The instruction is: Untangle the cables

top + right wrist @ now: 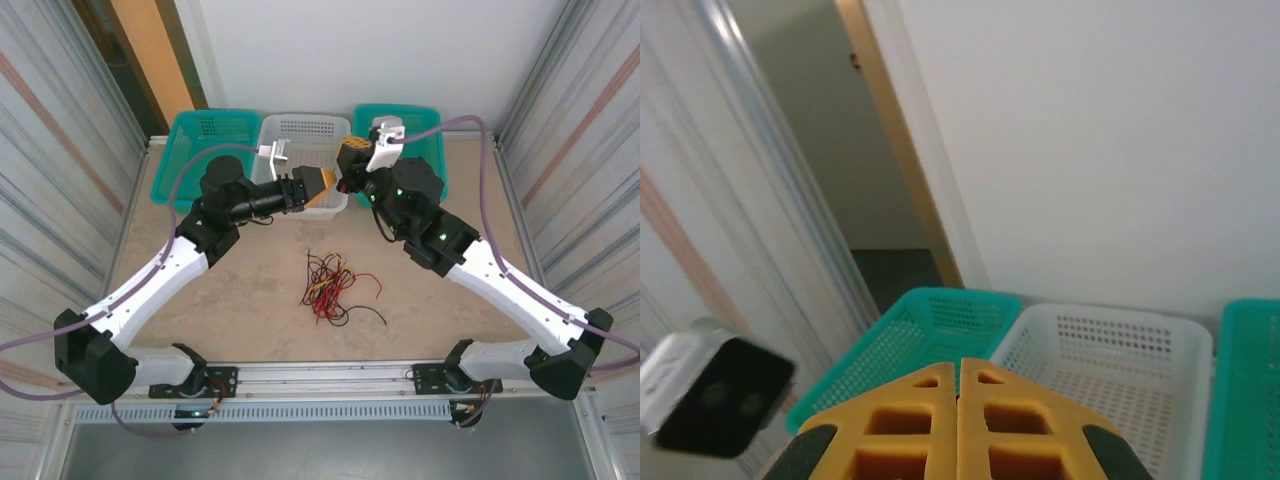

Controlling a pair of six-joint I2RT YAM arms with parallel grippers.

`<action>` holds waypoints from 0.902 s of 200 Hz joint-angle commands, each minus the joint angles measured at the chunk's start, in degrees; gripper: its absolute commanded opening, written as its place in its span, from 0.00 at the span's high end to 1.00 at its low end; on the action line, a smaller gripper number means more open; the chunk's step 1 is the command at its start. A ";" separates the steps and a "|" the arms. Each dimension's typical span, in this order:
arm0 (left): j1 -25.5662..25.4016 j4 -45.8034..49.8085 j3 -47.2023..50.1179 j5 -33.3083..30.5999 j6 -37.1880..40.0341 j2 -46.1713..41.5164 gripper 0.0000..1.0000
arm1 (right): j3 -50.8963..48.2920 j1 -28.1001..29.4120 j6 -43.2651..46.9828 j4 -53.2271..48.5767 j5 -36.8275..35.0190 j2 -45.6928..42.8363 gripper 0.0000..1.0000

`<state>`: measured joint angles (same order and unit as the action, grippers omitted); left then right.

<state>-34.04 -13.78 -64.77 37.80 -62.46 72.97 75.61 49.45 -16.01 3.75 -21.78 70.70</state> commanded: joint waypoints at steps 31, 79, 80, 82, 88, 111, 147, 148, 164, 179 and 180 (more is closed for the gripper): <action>3.46 -14.58 7.72 -3.97 -18.48 -0.82 0.25 | -2.09 6.73 12.79 15.17 -7.95 1.22 1.00; 5.60 -18.32 10.29 -6.41 -22.39 -3.18 0.25 | -4.25 8.83 15.27 17.61 -7.72 0.46 1.00; 5.63 -18.26 10.29 -6.42 -22.38 -3.23 0.25 | -4.29 8.87 15.33 17.65 -7.73 0.43 1.00; 5.65 -18.18 10.28 -6.49 -22.38 -3.37 0.25 | -4.39 8.90 15.38 17.73 -7.79 0.37 1.00; 5.74 -18.25 10.28 -6.75 -22.51 -3.67 0.25 | -4.68 8.99 15.41 17.82 -7.95 0.24 1.00; 6.05 -20.11 11.02 -7.81 -23.94 -4.65 0.25 | -6.04 8.95 15.23 18.05 -8.15 -0.42 1.00; 6.44 -21.19 11.16 -8.56 -25.00 -4.39 0.27 | -7.18 9.06 13.89 17.05 -5.87 -1.22 1.00; 6.44 -21.19 11.12 -8.54 -25.00 -4.36 0.27 | -7.16 9.07 13.83 17.05 -5.76 -1.24 1.00; 6.53 -22.13 10.90 -8.18 -25.40 -3.59 0.37 | -7.22 9.16 13.41 16.32 -4.65 -1.44 1.00; 6.91 -22.60 10.85 -8.02 -25.76 -3.15 0.51 | -7.31 9.33 13.32 15.53 -4.28 -1.68 1.00; 6.99 -22.61 10.83 -8.01 -25.82 -3.17 0.53 | -7.32 9.34 13.26 15.42 -4.26 -1.69 1.00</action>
<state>-27.79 -32.12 -53.80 30.30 -87.44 69.67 68.79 57.98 -2.35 19.64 -27.35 70.87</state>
